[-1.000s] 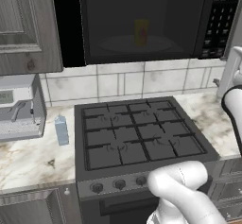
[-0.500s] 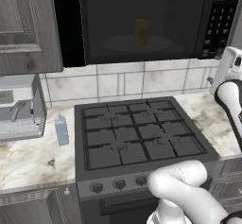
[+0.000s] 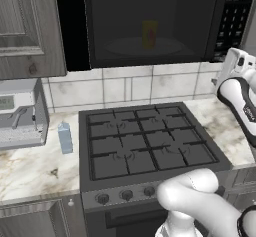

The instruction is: Place the microwavable item in the microwave. Then, close the microwave door and press the start button.

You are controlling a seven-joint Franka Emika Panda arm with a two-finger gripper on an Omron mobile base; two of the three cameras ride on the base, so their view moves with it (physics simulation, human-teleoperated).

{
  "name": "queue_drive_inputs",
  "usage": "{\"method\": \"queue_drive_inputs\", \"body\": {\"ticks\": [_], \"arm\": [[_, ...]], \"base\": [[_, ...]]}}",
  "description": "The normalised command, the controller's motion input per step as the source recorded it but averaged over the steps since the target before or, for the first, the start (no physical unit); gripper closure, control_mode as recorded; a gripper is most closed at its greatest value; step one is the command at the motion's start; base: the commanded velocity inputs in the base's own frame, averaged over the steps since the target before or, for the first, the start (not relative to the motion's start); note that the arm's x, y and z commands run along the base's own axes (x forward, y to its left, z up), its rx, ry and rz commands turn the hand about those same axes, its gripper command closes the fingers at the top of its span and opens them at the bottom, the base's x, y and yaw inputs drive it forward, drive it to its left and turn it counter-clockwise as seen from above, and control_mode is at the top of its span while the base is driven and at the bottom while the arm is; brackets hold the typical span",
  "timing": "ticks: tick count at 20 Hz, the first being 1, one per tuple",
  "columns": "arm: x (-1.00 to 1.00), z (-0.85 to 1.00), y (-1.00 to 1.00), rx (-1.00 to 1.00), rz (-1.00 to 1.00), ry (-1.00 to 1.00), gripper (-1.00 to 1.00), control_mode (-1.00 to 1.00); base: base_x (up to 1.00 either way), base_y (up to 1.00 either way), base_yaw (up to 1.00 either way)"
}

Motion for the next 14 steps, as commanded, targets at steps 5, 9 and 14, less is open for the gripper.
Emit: {"method": "queue_drive_inputs", "body": {"ticks": [5, 9, 14], "arm": [[0.39, -0.11, -0.04, 0.04, 0.00, 0.03, -1.00, -1.00], [0.36, -0.07, -0.09, 0.04, 0.00, 0.02, -1.00, -1.00], [0.31, -0.04, -0.19, 0.04, 0.00, 0.00, -1.00, -1.00]], "base": [[0.00, 0.00, 0.00], [0.00, 0.00, 0.00], [0.00, 0.00, 0.00]]}}
